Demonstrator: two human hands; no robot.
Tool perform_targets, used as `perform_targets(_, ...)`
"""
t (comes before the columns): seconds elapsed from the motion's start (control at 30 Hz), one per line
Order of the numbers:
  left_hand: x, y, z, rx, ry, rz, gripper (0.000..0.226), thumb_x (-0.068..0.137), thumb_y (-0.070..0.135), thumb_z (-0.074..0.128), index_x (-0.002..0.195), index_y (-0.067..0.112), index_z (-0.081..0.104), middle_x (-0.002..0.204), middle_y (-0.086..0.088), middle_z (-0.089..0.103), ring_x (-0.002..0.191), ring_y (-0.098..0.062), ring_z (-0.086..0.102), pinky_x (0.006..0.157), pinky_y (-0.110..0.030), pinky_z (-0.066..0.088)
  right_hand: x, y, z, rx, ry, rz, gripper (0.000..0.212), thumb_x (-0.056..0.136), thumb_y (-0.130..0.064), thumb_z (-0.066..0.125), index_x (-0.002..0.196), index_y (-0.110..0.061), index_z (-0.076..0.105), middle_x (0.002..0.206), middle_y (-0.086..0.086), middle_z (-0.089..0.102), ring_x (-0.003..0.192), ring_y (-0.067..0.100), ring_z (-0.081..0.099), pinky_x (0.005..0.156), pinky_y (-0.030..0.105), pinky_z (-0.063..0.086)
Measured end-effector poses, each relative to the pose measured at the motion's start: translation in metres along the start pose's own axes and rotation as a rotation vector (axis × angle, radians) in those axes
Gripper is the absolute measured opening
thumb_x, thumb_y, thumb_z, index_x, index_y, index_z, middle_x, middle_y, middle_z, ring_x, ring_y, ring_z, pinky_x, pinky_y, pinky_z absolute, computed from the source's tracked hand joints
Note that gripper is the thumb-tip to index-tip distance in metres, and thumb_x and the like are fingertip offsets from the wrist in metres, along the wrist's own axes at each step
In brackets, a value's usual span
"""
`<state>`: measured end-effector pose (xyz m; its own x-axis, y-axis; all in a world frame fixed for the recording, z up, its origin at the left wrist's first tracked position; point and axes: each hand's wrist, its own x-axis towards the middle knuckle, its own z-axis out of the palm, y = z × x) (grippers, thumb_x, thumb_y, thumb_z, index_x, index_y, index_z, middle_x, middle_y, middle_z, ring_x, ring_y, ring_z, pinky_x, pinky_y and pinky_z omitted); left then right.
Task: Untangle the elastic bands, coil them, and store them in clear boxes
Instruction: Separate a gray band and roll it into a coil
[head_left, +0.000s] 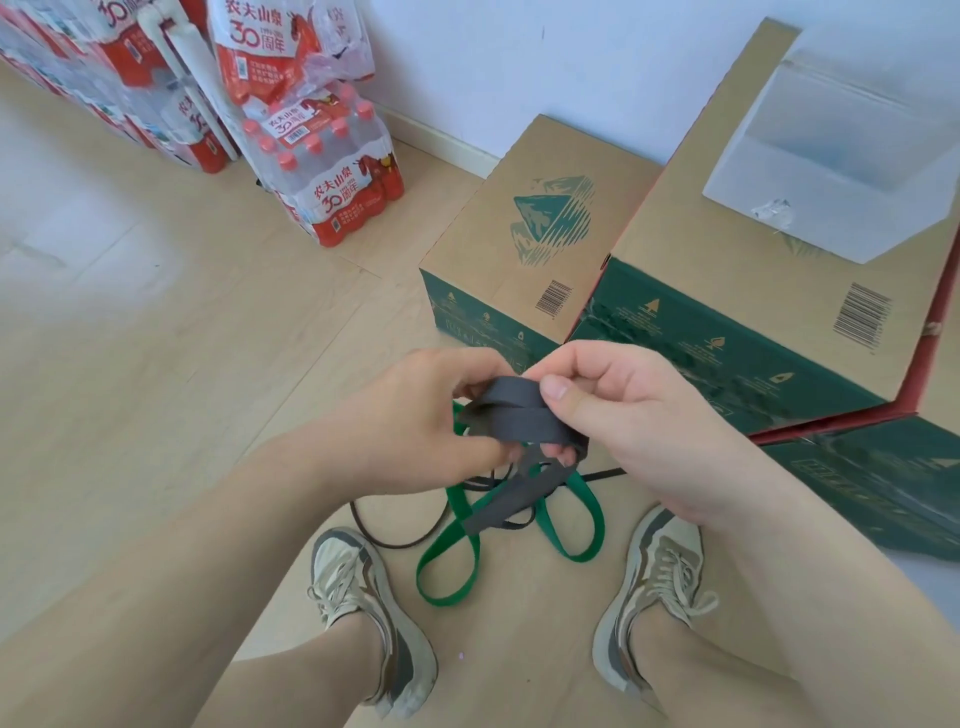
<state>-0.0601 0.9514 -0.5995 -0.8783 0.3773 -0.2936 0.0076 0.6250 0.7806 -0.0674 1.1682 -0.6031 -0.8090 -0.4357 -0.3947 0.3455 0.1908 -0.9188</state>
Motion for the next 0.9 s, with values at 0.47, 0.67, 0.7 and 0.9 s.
perform_targets(0.47, -0.002, 0.0, -0.005, 0.066, 0.074, -0.06, 0.018, 0.082, 0.019, 0.073, 0.096, 0.03, 0.072, 0.077, 0.004, 0.073, 0.07, -0.014, 0.068, 0.066, -0.037, 0.055, -0.003, 0.006, -0.017, -0.346, -0.136, 0.018, 0.036, 0.103, -0.011, 0.061, 0.134, -0.03, 0.063, 0.115, -0.013, 0.077, 0.111, 0.006, 0.072, 0.097, 0.03, 0.057)
perform_targets(0.67, 0.0, -0.008, 0.008, 0.252, 0.123, 0.033, 0.063, 0.076, 0.026, 0.052, 0.139, 0.029, 0.061, 0.109, 0.008, 0.065, 0.09, -0.005, 0.056, 0.08, -0.018, 0.046, -0.004, 0.006, 0.002, -0.701, -0.012, -0.087, 0.047, 0.11, -0.022, 0.042, 0.156, -0.035, 0.04, 0.119, -0.025, 0.059, 0.109, -0.009, 0.056, 0.092, 0.004, 0.041)
perform_targets(0.7, 0.0, -0.009, 0.008, 0.274, 0.122, 0.037, 0.068, 0.077, 0.024, 0.051, 0.145, 0.028, 0.056, 0.12, 0.009, 0.063, 0.099, -0.005, 0.056, 0.087, -0.021, 0.047, -0.004, 0.007, 0.005, -0.73, 0.02, -0.123, 0.046, 0.11, -0.022, 0.042, 0.154, -0.034, 0.041, 0.126, -0.022, 0.058, 0.116, -0.005, 0.055, 0.098, 0.009, 0.042)
perform_targets(0.9, -0.001, -0.006, 0.002, 0.275, 0.196, 0.053, 0.061, 0.08, 0.006, 0.058, 0.137, 0.026, 0.064, 0.134, 0.009, 0.066, 0.122, -0.013, 0.061, 0.104, -0.036, 0.051, -0.001, 0.008, 0.005, -0.715, 0.101, -0.12, 0.028, 0.104, -0.022, 0.056, 0.124, -0.042, 0.059, 0.108, -0.027, 0.064, 0.104, -0.005, 0.06, 0.084, 0.008, 0.047)
